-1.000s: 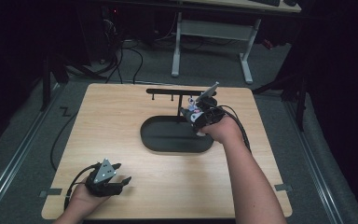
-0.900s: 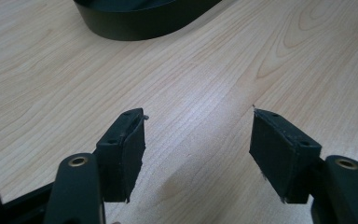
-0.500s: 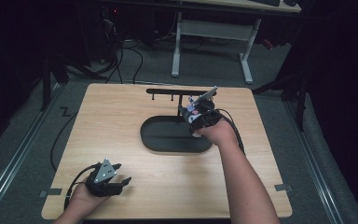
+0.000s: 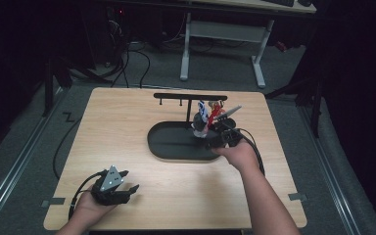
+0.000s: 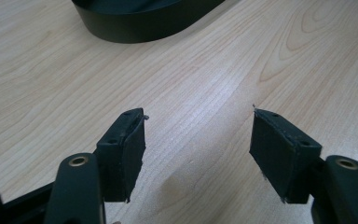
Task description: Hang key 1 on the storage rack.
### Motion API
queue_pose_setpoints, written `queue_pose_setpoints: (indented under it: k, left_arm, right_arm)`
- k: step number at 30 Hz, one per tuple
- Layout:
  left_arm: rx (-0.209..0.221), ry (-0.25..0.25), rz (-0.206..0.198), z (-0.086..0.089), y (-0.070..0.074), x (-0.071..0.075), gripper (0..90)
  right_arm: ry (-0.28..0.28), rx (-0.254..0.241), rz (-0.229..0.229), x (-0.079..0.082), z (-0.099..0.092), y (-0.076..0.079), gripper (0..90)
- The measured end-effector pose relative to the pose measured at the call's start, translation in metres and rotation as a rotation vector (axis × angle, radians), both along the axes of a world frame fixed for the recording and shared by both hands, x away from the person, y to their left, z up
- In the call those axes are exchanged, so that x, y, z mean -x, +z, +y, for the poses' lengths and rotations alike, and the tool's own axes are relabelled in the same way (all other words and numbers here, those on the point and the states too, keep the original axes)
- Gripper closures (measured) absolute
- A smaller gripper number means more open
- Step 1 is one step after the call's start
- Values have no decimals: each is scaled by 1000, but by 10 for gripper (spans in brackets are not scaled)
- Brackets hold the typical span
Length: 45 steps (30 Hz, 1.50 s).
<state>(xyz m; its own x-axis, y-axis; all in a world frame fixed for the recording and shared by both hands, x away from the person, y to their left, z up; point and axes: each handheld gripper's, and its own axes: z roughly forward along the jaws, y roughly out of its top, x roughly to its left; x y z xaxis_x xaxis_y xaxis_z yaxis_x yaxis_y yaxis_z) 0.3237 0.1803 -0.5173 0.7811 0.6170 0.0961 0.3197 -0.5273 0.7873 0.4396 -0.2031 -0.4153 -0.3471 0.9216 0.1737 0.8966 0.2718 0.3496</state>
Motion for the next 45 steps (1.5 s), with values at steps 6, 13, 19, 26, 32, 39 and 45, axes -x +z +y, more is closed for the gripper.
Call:
queue_pose_setpoints:
  k: [6, 13, 19, 26, 32, 39, 45]
  left_arm:
    - [15, 15, 9, 2, 1, 0, 366]
    - [22, 16, 33, 1, -1, 3, 377]
    - [39, 10, 57, -2, -2, 1, 385]
    - [72, 18, 79, 0, 0, -2, 390]
    - [59, 11, 58, -4, 1, 1, 378]
    - [65, 7, 45, 0, 4, 1, 377]
    - [73, 14, 38, 6, 8, 4, 377]
  right_arm:
    - [-10, -7, -40, 25, -14, -21, 496]
    - [-8, -39, -182, 56, -31, -50, 544]
    - [-39, -5, -324, 87, -38, -75, 506]
    - [-76, -57, -566, 152, -49, -100, 472]
    - [-124, -90, -604, 162, -58, -94, 464]
    - [-104, -65, -589, 156, -49, -98, 462]
    - [-112, -50, -606, 149, -45, -99, 455]
